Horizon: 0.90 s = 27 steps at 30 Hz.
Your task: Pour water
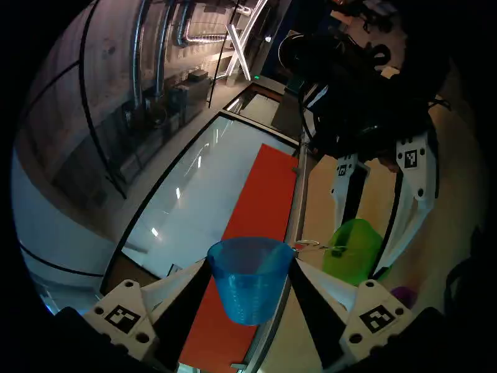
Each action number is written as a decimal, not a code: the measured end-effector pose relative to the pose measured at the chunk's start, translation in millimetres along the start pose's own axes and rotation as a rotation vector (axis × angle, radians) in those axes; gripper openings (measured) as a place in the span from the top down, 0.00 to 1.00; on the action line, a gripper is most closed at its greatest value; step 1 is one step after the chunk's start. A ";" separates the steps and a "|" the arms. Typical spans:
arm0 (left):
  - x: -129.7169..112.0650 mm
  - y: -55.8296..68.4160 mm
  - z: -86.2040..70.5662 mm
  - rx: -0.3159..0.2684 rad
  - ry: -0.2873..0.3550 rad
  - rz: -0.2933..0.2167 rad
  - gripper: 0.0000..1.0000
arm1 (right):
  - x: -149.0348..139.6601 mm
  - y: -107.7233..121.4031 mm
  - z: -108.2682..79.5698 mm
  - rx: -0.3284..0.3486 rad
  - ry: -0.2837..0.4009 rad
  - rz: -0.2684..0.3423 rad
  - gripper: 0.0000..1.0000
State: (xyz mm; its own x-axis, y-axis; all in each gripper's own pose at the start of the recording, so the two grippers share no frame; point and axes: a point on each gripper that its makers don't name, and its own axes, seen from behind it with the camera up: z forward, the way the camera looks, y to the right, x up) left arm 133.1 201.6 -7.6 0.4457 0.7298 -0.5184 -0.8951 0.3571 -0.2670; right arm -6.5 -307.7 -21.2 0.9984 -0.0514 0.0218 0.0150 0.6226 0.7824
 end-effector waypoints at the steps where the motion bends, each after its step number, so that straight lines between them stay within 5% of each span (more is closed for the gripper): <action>1: 0.6 -0.2 -0.2 0.000 0.000 0.004 0.13 | 0.0 0.2 0.0 0.000 0.000 0.000 0.11; 27: 7.7 -5.3 -0.3 0.013 0.006 0.110 0.14 | 0.7 5.8 -2.6 -0.007 0.000 -0.009 0.11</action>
State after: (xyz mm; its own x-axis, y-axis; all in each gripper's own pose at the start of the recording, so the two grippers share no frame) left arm 141.3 205.2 -10.5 0.3452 0.7614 -0.5487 -0.9385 0.2827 -0.1981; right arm -5.6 -302.1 -18.3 0.9983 -0.0570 0.0147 0.0243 0.6277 0.7781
